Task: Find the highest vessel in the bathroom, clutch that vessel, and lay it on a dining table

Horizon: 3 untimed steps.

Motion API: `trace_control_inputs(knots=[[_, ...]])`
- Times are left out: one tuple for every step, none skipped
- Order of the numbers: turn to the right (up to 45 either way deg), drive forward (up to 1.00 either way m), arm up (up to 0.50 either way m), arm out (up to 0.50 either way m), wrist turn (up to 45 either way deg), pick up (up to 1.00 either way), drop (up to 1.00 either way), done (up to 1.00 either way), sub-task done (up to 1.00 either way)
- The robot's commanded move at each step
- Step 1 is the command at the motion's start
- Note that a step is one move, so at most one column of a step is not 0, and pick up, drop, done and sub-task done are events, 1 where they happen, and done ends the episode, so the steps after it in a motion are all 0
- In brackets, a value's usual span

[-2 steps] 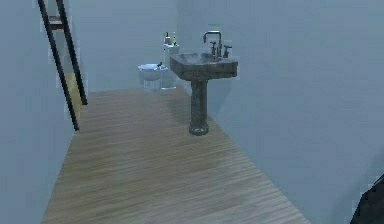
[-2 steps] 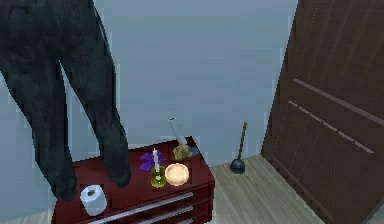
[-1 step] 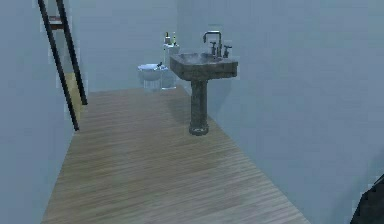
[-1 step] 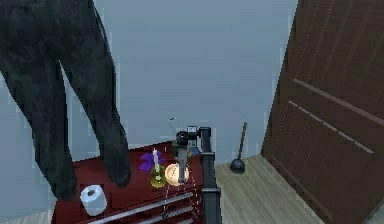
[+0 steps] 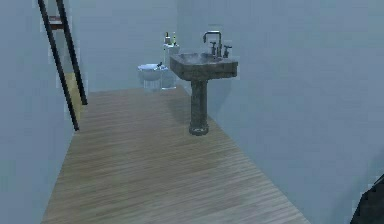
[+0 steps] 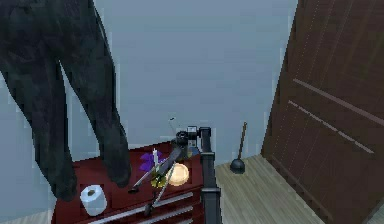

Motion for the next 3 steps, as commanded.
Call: trace_control_inputs(knots=[[0.0, 0.00, 0.00, 0.00, 45.0, 0.00, 0.00, 0.00, 0.00], [0.0, 0.00, 0.00, 0.00, 45.0, 0.00, 0.00, 0.00, 0.00], [0.0, 0.00, 0.00, 0.00, 30.0, 0.00, 0.00, 0.00, 0.00]])
